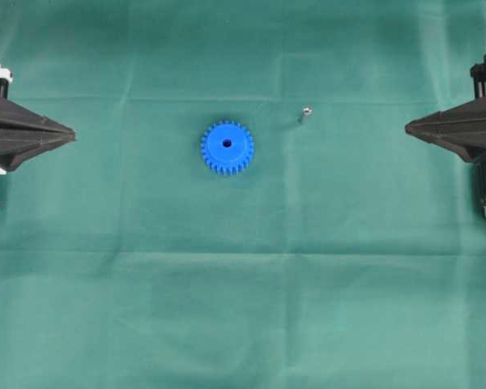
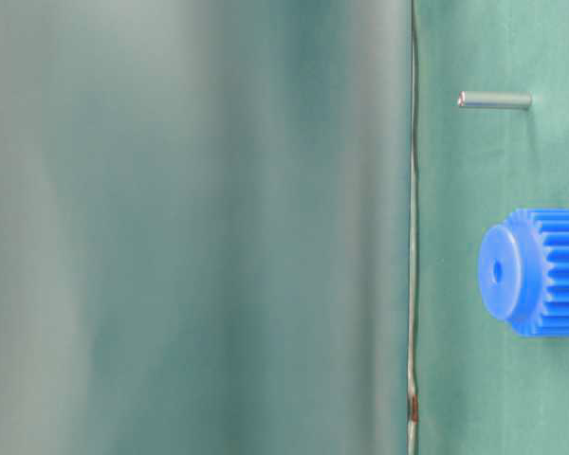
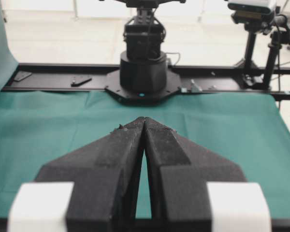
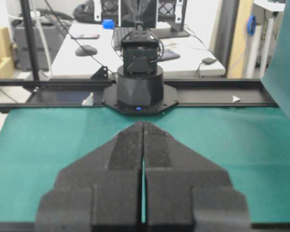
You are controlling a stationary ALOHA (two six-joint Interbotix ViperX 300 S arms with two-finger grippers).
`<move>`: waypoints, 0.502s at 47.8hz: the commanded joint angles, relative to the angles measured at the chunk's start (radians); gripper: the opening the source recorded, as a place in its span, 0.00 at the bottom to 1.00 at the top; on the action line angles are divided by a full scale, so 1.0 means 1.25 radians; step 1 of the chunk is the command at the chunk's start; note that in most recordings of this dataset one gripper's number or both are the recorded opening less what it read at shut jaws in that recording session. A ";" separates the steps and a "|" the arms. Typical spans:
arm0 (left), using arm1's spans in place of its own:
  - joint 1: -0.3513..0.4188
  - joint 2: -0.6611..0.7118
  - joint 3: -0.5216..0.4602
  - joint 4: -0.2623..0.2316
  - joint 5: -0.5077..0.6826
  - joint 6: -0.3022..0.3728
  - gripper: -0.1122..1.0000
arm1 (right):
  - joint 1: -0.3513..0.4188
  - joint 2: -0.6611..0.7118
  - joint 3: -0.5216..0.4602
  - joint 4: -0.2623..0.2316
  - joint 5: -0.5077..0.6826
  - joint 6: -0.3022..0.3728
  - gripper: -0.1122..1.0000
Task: Insert the shaft placed at a random location into the center hole of the medium gear at another random location.
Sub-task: 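Move the right gripper forward toward the silver shaft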
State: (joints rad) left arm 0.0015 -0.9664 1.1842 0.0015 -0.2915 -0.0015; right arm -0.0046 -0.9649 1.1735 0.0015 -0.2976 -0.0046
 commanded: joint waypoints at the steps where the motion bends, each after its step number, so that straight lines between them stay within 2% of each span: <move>1: 0.000 0.001 -0.026 0.009 0.005 -0.004 0.10 | 0.000 0.004 -0.012 0.000 0.002 -0.004 0.11; 14: 0.000 0.001 -0.028 0.010 0.010 -0.002 0.10 | -0.001 0.016 -0.039 0.000 0.031 -0.010 0.11; 24: 0.000 0.001 -0.027 0.010 0.012 -0.002 0.10 | -0.026 0.060 -0.042 0.000 0.026 -0.009 0.11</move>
State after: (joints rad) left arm 0.0031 -0.9679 1.1750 0.0107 -0.2715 -0.0046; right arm -0.0215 -0.9158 1.1505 0.0015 -0.2592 -0.0061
